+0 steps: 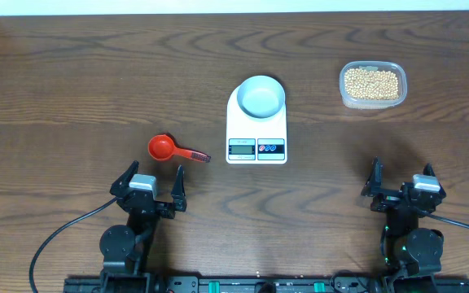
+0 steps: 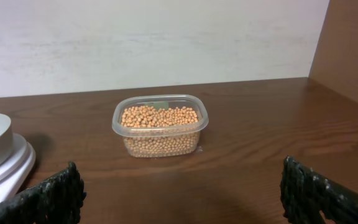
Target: Scoop item into bowl and weigh 50g on scale
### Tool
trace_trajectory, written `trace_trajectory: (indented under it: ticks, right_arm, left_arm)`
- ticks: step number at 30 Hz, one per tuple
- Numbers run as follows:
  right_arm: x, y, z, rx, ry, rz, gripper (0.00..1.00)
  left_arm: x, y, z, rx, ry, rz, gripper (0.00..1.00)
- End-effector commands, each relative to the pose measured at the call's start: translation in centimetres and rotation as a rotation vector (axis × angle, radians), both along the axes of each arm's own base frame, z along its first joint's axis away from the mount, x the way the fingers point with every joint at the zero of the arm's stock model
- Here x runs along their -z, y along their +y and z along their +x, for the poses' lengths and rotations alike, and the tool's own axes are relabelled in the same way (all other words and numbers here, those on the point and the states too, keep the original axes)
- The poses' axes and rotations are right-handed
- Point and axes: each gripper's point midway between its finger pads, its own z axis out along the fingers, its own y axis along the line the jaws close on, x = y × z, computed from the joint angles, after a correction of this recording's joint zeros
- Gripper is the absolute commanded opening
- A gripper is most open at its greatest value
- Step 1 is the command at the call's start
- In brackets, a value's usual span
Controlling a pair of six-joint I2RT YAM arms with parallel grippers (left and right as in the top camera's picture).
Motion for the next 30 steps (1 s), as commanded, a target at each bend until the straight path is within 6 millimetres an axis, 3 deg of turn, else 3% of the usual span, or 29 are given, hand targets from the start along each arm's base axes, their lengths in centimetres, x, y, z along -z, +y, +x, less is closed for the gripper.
trace_trajectory:
  ticks: [1,13,30]
  right_arm:
    - [0.0,-0.2,-0.1,0.011,0.001,-0.015,0.99]
    - [0.0,-0.2,-0.1,0.011,0.001,-0.015,0.99]
    - [0.0,-0.2,-0.1,0.011,0.001,-0.015,0.99]
  left_arm:
    - [1.8,-0.1,0.0,0.004,0.051,0.011,0.98]
    - [1.7,0.4,0.1,-0.027,0.047,0.016,0.98]
    - [-1.1,0.4,0.2,-0.031,-0.045,-0.055,0.98]
